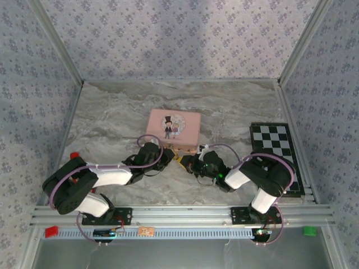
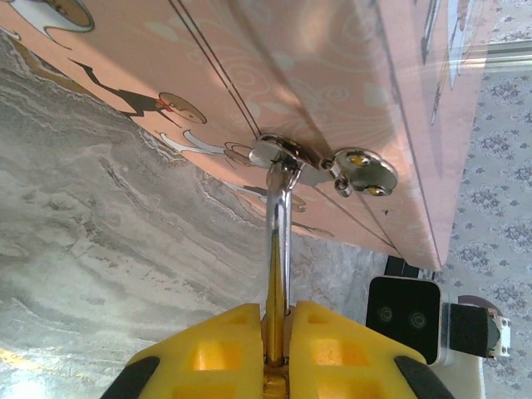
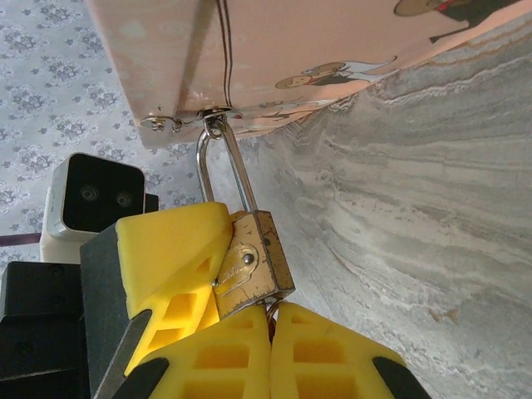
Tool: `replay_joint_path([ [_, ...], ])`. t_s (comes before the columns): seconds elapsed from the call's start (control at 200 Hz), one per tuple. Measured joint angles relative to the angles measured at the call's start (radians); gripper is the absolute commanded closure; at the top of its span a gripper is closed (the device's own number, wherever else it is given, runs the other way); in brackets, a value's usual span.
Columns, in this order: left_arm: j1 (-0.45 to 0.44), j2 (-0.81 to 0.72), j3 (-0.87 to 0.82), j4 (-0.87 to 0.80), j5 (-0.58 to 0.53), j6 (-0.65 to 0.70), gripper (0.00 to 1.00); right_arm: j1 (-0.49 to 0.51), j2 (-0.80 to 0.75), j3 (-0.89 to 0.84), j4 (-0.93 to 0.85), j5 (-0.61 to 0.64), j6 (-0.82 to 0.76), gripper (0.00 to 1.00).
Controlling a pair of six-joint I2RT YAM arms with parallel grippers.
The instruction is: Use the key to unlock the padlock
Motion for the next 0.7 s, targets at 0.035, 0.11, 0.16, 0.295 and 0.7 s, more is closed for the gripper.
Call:
replay_joint_path([
  [0.035, -0.002, 0.000, 0.000, 0.000, -0.003, 0.000, 1.00, -0.004, 0.000, 0.000, 0.000, -0.005, 0.002, 0.94],
  [0.11, -0.013, 0.000, 0.000, 0.000, -0.021, 0.001, 1.00, -0.015, 0.002, 0.001, 0.000, -0.021, 0.003, 0.94],
  [0.16, -0.020, 0.000, 0.002, -0.003, -0.035, 0.001, 1.00, -0.023, 0.006, 0.001, 0.003, -0.035, 0.006, 0.94],
  [0.295, -0.037, 0.000, 0.013, -0.021, -0.072, 0.004, 1.00, -0.042, 0.017, 0.002, 0.015, -0.063, 0.010, 0.94],
  [0.7, -0.068, 0.082, 0.039, 0.040, -0.135, -0.001, 1.00, -0.076, 0.039, 0.008, 0.005, -0.071, 0.018, 0.91],
])
